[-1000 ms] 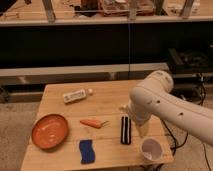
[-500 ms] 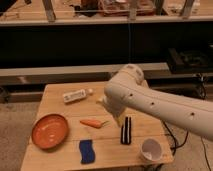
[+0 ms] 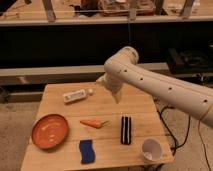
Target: Move the arm in a circular motion
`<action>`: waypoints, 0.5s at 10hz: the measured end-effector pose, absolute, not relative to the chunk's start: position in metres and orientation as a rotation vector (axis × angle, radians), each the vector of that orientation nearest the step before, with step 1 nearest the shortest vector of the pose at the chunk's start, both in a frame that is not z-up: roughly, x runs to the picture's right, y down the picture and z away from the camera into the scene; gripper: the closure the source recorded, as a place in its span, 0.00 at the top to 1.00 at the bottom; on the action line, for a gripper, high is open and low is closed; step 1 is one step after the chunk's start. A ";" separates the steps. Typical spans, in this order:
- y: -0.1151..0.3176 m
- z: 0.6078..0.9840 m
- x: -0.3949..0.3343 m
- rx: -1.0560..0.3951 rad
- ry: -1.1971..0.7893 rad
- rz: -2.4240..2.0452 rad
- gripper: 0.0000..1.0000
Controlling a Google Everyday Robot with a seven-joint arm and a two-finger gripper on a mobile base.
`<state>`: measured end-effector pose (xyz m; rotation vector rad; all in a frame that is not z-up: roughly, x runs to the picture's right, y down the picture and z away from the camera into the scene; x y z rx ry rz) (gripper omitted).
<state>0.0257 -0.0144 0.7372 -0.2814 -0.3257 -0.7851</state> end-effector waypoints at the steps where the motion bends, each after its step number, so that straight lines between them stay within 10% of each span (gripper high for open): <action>1: -0.024 0.756 0.035 -0.291 -0.316 -0.773 0.80; 5: -0.027 0.829 0.100 -0.372 -0.266 -0.680 0.80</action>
